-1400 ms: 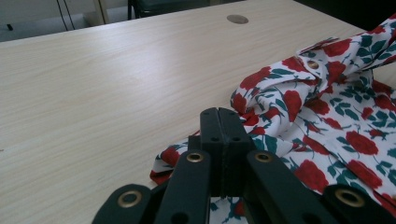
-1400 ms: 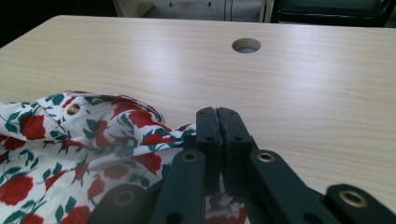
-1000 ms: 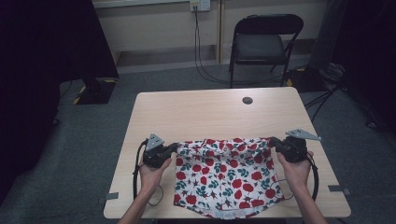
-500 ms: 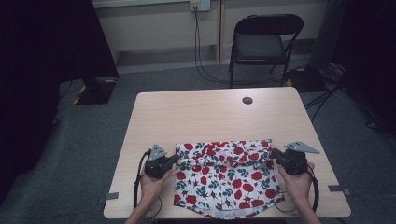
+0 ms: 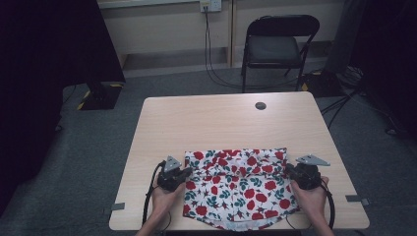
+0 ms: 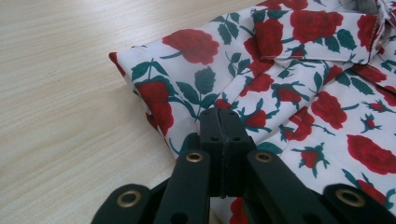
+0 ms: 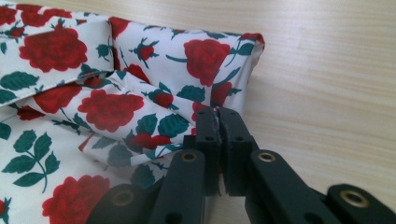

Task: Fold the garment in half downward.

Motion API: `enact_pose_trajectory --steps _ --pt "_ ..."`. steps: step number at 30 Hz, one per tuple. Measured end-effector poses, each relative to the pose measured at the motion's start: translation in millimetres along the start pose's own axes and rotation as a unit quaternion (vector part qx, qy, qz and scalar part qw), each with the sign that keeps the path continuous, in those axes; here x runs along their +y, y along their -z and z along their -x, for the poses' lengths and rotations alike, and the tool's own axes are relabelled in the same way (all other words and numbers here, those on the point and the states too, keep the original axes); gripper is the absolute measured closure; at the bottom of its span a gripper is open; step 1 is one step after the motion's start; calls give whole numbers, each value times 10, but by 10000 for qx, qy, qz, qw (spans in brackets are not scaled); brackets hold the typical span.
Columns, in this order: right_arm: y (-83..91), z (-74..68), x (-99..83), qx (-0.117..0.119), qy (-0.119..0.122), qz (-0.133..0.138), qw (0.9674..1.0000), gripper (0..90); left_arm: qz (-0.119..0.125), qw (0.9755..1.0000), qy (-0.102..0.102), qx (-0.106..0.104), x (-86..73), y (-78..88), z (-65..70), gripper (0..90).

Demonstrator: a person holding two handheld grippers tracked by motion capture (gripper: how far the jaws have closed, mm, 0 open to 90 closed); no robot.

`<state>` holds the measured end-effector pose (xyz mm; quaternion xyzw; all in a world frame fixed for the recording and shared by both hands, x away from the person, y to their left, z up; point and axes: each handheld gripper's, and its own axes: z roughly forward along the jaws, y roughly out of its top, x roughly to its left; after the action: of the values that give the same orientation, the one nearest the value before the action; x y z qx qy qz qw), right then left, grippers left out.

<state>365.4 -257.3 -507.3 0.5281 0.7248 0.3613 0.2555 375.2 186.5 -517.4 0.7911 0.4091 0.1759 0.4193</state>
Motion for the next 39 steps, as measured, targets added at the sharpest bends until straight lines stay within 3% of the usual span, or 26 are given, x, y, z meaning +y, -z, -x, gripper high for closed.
enact_pose_trajectory --steps 10,16,19,21,23,25,27,31,39 --pt "-72 -4 -74 -9 49 -77 10000 858 -25 10000 55 -11 -28 -36 9 900" --pt "-58 -5 -88 18 22 -23 10000 781 19 9999 102 -83 -33 -28 10 853" --pt "-56 -14 -90 37 3 -9 10000 708 33 9998 109 -191 -30 -23 17 792" --pt "-57 -23 -90 44 14 -11 10000 663 31 9995 127 -281 -27 -20 20 692" --pt "-57 -41 -87 -22 34 -3 10000 593 -21 9997 97 -230 -21 -21 35 640" --pt "-53 -53 -83 -66 16 26 10000 499 -61 9994 220 -247 -19 -27 35 493" --pt "-51 -57 -75 -51 -29 43 10000 429 -68 9994 242 -227 -17 -33 41 437" --pt "-29 -68 -50 -65 -95 92 9999 325 36 9995 311 11 14 3 65 292" --pt "25 -68 36 -30 -244 242 9994 274 413 9981 394 228 93 71 59 249"
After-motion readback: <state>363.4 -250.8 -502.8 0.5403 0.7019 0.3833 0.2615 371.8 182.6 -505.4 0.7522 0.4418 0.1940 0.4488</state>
